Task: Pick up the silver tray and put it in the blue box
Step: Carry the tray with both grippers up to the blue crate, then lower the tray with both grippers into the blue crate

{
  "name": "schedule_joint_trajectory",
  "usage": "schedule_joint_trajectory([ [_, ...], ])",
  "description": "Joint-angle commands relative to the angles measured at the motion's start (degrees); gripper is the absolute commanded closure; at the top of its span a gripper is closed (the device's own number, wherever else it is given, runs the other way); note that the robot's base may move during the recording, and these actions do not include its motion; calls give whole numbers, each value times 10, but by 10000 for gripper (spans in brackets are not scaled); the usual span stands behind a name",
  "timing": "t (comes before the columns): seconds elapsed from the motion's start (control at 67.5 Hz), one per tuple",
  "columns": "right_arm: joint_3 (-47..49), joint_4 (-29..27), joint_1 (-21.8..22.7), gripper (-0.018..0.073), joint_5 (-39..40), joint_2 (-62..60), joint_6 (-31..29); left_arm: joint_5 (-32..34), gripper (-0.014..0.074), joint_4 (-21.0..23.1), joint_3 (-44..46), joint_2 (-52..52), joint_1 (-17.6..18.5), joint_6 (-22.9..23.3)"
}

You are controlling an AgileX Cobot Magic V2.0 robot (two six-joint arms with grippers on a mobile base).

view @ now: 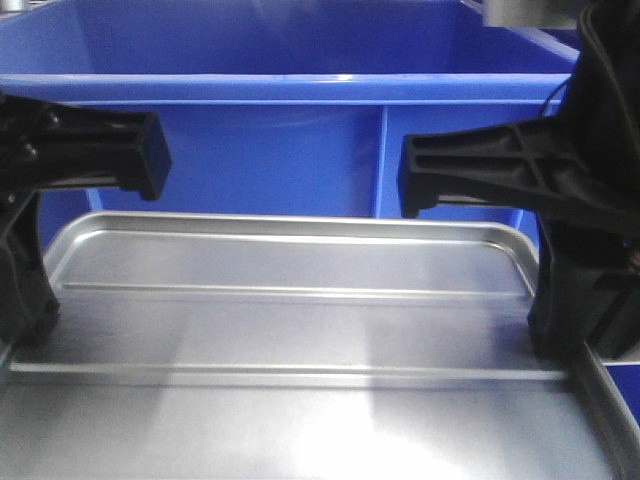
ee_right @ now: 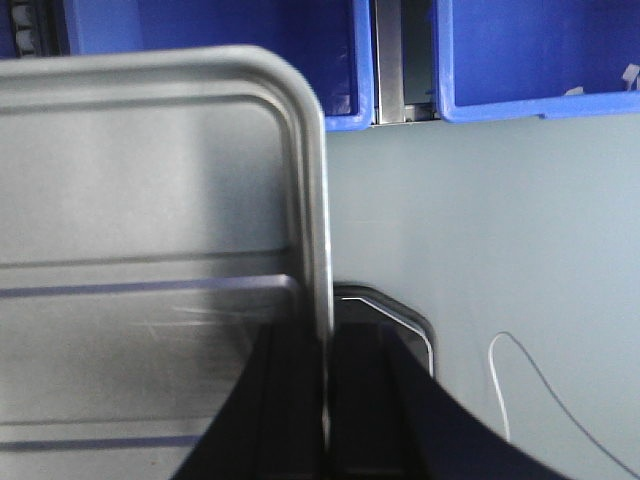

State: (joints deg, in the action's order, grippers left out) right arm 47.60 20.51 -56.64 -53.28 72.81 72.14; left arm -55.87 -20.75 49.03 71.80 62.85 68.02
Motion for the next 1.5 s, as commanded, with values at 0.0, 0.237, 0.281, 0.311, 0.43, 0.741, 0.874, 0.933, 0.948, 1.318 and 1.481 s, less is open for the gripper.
schedule_joint_trajectory([
  [0.0, 43, 13, -1, 489, 10, -16, -50, 14, 603, -13, 36, -16, 5, -19],
  [0.237, 137, 20, 1, 489, -30, -15, -109, -6, 603, -34, 108, -16, 0, -53],
  [0.281, 155, 22, 3, 489, -31, -15, -118, -6, 603, -34, 124, -16, -9, -66],
  [0.311, 167, 22, 7, 489, -32, -14, -125, -6, 603, -33, 132, -16, 39, -72],
  [0.43, 213, 22, 29, 489, -33, -8, -157, -4, 603, -34, 180, -11, 6, -112],
  [0.741, 345, 16, 88, 489, -32, 49, -233, 13, 603, -15, 310, 38, -81, -233],
  [0.874, 383, 17, 100, 489, -2, 75, -237, 32, 603, -30, 353, 64, -107, -233],
  [0.933, 400, 15, 110, 489, 6, 91, -242, 38, 603, -23, 374, 80, -123, -253],
  [0.948, 403, 13, 113, 489, 9, 95, -244, 41, 603, -21, 378, 84, -127, -258],
  [1.318, 521, -21, 203, 489, 60, 209, -288, 153, 603, 28, 436, 173, -222, -282],
  [1.481, 542, -27, 228, 489, 83, 247, -292, 194, 603, 29, 436, 193, -253, -282],
])
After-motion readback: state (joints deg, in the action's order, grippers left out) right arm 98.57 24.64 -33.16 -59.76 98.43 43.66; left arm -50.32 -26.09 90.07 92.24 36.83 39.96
